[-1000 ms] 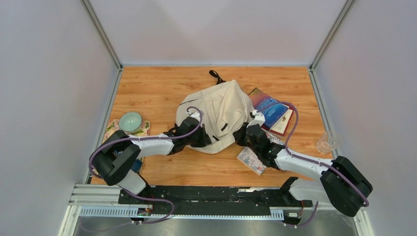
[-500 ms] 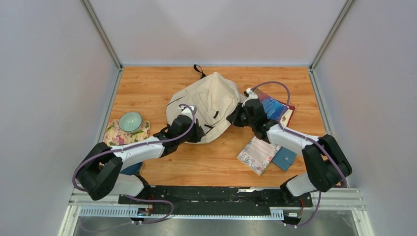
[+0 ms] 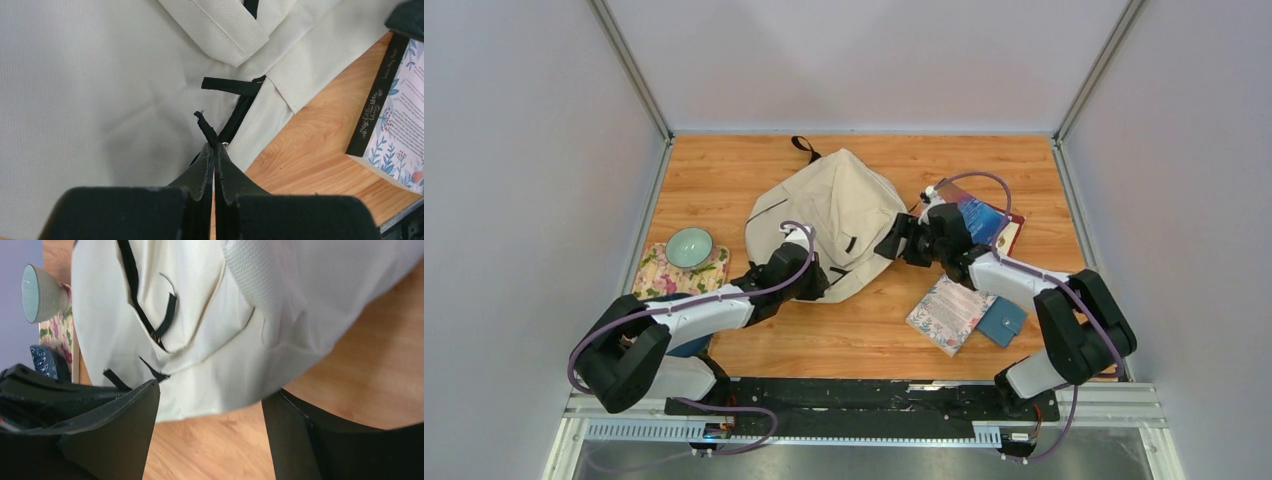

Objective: Pack the student bag
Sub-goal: Unzip the student bag at the center of the board.

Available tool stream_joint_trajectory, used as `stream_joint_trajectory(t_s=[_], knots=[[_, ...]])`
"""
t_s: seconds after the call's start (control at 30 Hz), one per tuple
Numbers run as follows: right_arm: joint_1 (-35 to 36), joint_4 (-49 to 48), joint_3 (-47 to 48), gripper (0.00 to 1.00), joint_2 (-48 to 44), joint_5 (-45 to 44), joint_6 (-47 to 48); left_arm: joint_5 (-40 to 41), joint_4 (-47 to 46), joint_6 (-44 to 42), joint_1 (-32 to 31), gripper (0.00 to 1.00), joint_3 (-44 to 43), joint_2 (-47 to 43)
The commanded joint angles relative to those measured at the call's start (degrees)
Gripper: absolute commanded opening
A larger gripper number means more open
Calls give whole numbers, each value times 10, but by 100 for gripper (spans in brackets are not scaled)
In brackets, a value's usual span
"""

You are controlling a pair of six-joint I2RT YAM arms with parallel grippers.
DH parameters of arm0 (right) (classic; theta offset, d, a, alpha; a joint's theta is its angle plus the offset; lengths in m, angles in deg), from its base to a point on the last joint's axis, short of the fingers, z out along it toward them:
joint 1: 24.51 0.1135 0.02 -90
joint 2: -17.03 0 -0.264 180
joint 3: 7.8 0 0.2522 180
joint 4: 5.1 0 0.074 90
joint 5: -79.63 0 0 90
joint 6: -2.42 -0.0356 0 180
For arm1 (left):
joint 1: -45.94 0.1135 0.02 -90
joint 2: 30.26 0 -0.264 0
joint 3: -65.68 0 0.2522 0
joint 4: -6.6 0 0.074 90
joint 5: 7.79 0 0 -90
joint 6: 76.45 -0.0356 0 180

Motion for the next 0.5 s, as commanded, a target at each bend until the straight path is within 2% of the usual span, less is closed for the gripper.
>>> stream_joint_trajectory(t_s=[0.0, 0.1, 0.23, 0.33, 0.47], knots=[[3, -12, -58, 78, -77, 8, -57, -18, -16, 28, 1, 0, 12, 1], [24, -9, -98, 77, -118, 4, -110, -30, -26, 31, 1, 0, 12, 1], [105, 0, -126, 74, -152, -52, -186, -44, -34, 31, 1, 0, 9, -3], [149, -71, -148, 70, -144, -70, -236, -64, -42, 24, 1, 0, 8, -9], [164, -79, -120, 66, -98, -85, -259, -96, -47, 16, 1, 0, 12, -21]])
